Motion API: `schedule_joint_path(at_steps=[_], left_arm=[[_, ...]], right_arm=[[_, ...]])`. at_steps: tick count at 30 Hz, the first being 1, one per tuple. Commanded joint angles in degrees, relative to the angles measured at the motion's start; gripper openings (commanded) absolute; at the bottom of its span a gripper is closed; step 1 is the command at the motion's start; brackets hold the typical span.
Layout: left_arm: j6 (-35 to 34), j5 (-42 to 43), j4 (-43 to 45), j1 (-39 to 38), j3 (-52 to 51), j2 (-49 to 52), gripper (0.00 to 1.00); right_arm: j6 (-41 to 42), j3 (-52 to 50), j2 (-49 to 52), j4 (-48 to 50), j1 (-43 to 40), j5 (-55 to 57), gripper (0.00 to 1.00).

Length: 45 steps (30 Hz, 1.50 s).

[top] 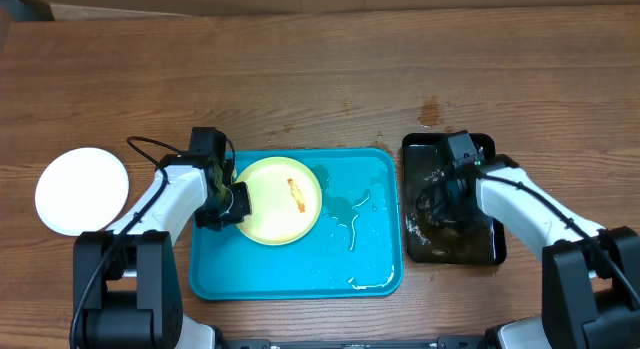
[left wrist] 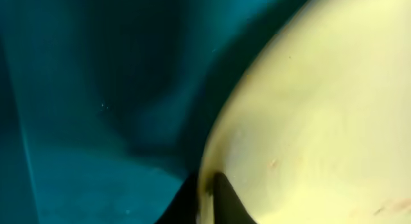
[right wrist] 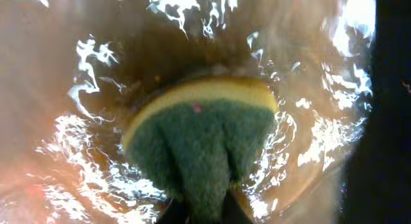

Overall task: Clean dirty plates on tray and stack at the side
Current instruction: 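Dip the sponge in the black water tray with right gripper, then carry the wet sponge over the yellow plate with right gripper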

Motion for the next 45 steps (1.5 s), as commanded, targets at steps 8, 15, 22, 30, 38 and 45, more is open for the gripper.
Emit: schedule_joint_path(at_steps=[8,15,22,30,38,45], left_arm=[[0.0,-0.2,0.3,-0.1,-1.8,1.0,0.04],[0.0,-0.2,0.2,-0.1,-1.8,1.0,0.04],[0.0,0.2,0.2,-0.1,-1.8,1.0,0.04],[0.0,0.2,0.2,-0.1,-1.8,1.0,0.04],[0.1,1.1,0.2,-0.1,-1.8,1.0,0.04],[3.8,6.1,1.2,-0.2,-1.8,1.0,0.04]], right_arm=[[-0.8,9.2,-0.9,-10.0,-0.1,-3.5,0.04],[-0.8,9.2,-1.0,-11.4,-0.1,-4.3,0.04],[-2.1,9.2,-1.0,-7.9,0.0,-7.5,0.04],[-2.5,9.2,-0.9,-9.3,0.5,-11.5,0.04],[-2.6,10.6,-0.9,-11.6,0.4,-7.6,0.04],[-4.4,21.1,-0.9,-13.9,3.1,-15.3,0.04]])
